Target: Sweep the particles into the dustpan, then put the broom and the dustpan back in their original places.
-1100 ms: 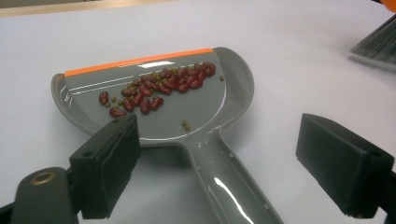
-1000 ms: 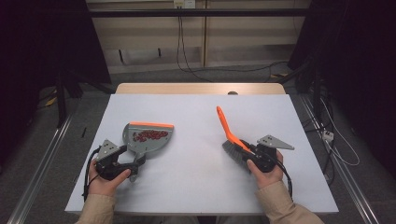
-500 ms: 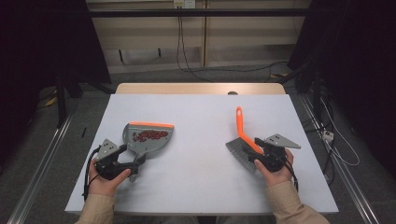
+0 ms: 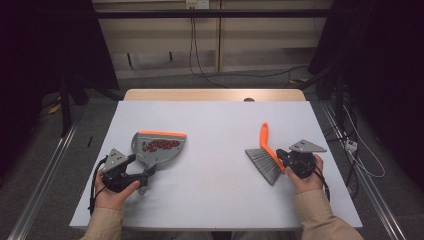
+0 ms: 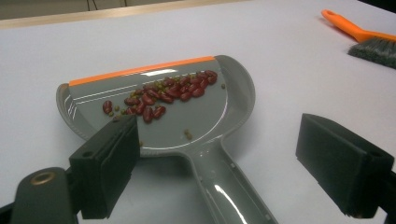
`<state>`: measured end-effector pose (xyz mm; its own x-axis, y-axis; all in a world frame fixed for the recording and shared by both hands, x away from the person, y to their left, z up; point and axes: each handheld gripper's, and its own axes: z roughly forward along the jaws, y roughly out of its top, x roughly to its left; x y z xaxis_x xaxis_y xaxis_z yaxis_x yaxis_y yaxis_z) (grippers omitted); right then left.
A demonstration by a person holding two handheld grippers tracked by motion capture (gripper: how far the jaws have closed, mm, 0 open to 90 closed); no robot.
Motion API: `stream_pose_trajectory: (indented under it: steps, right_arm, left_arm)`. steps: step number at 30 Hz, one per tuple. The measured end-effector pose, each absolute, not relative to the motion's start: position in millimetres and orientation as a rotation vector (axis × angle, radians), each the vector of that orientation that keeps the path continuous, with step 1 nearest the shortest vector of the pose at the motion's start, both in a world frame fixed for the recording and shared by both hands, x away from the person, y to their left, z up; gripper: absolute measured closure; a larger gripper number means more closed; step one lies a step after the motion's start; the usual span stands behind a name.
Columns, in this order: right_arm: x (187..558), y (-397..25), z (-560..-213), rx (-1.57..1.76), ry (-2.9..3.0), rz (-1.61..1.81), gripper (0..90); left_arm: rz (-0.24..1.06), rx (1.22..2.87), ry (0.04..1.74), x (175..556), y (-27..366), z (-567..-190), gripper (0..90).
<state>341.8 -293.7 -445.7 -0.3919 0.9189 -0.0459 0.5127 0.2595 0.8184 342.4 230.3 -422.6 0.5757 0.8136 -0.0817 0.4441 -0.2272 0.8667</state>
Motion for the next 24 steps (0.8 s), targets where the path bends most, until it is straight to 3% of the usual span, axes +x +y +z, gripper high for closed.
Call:
stream_pose_trajectory:
  steps: [14,20,23,24]
  right_arm:
    - [339.2,-296.8,-449.1,1.301,1.993,0.912,84.3]
    - [338.4,-293.9,-451.1,1.313,2.044,0.971,89.7]
    - [335.3,-290.6,-450.1,1.312,2.054,1.005,85.7]
    - [334.1,-290.3,-449.0,1.311,2.037,1.011,79.6]
  left_arm:
    - [0.491,1.854,1.017,341.6,231.1,-423.2,13.6]
    - [0.495,1.855,1.014,341.6,231.9,-422.6,13.5]
    - [0.49,1.858,1.014,340.9,231.7,-423.1,13.4]
    - [0.489,1.856,1.01,340.7,231.7,-423.0,13.2]
